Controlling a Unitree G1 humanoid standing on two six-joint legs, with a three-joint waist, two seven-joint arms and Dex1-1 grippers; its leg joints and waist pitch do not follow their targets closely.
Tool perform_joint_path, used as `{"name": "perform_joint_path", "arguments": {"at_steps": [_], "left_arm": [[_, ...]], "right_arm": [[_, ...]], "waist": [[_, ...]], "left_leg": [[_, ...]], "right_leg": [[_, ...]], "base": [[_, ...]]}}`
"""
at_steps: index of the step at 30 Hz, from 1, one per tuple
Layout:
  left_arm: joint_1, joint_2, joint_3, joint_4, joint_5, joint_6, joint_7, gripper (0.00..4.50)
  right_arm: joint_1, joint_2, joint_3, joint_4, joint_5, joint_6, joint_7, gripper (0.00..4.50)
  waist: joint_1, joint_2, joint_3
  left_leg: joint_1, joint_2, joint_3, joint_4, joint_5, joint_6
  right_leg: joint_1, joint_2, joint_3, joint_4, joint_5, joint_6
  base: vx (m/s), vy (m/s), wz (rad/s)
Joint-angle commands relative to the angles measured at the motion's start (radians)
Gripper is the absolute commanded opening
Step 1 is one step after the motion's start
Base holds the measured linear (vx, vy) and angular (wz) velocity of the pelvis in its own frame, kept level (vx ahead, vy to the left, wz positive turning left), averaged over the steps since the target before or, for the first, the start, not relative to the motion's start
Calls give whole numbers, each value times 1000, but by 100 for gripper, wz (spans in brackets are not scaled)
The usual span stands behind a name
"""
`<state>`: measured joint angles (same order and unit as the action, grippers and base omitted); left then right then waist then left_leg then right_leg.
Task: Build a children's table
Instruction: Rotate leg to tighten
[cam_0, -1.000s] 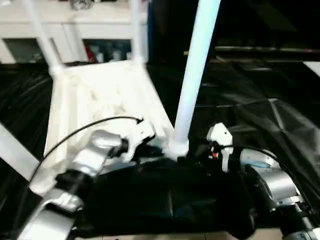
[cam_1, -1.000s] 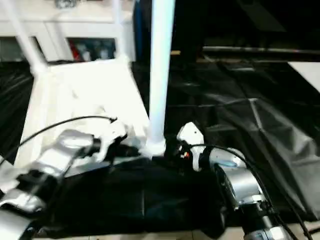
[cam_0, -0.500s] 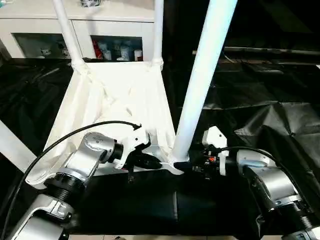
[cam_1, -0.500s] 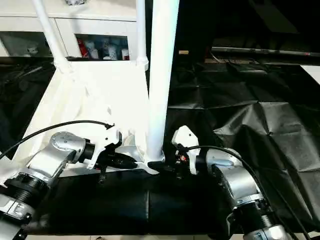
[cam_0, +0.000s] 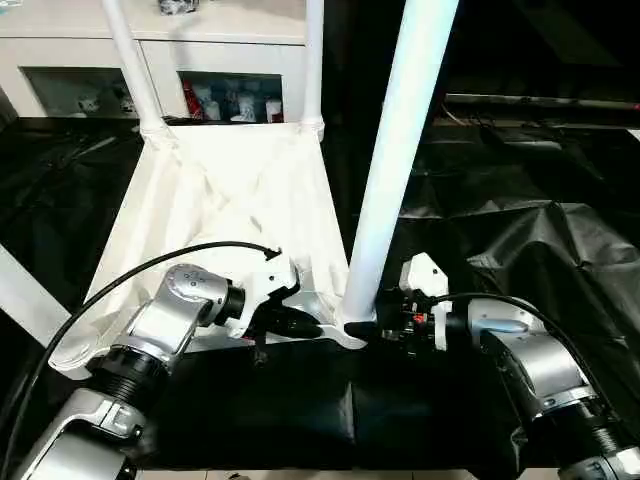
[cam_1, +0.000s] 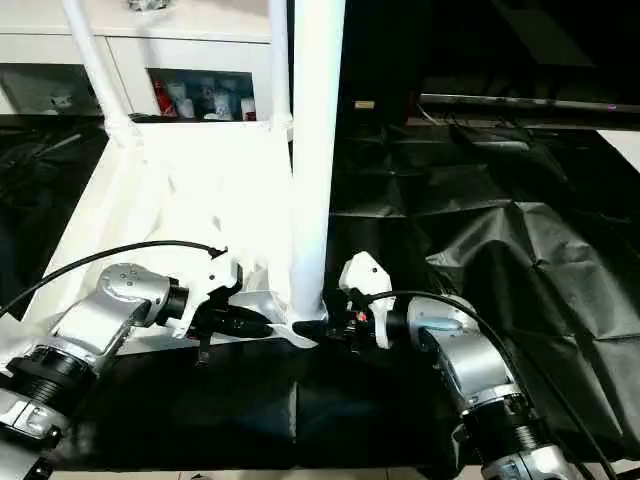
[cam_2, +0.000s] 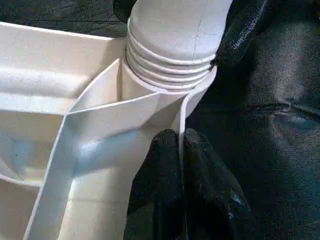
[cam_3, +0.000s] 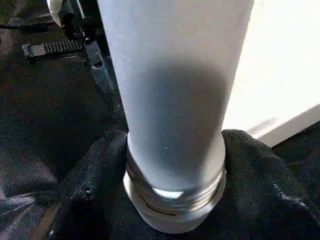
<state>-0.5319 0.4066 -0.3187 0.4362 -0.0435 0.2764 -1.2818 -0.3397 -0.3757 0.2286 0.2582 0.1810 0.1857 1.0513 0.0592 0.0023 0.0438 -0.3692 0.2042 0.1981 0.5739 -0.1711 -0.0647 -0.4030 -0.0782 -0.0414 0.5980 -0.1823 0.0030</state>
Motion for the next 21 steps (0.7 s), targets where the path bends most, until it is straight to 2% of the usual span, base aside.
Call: {"name": "perform_joint_path", "arguments": {"at_steps": [1, 3, 6, 13, 21], "left_arm": [[12, -13, -24, -5, -10, 10, -15, 0], [9, -14, -24, 0, -8, 7, -12, 0], [6, -14, -25, 4, -7, 5, -12, 0], [4, -13, -23, 6, -6, 4, -11, 0], [11, -9, -23, 2, -7, 5, -9, 0]], "right_arm": [[-20, 6, 8, 13, -13, -5, -14, 270], [-25, 4, 6, 21, -12, -7, -8, 325], [-32, 3, 9, 33, -31, -27, -23, 347], [-44, 11, 12, 45, -37, -41, -28, 347], [-52, 18, 9, 63, -34, -40, -27, 347]], "waist": [[0, -7, -60], [-1, -7, -58], [-1, -6, -58], [0, -10, -61], [0, -11, -61]], "left_leg": [[12, 23, -10, -56, -192, 44], [12, 23, -10, -56, -208, 41], [14, 23, -11, -57, -221, 34], [12, 22, -10, -54, -198, 41], [13, 22, -10, -53, -197, 43]], "right_leg": [[48, -49, 33, -61, -156, -232], [46, -49, 33, -63, -176, -230], [45, -49, 34, -64, -197, -225], [47, -48, 34, -60, -158, -229], [46, -49, 34, -59, -166, -231]], "base": [[0, 0, 0], [0, 0, 0], [0, 0, 0], [0, 0, 0], [0, 0, 0]]}}
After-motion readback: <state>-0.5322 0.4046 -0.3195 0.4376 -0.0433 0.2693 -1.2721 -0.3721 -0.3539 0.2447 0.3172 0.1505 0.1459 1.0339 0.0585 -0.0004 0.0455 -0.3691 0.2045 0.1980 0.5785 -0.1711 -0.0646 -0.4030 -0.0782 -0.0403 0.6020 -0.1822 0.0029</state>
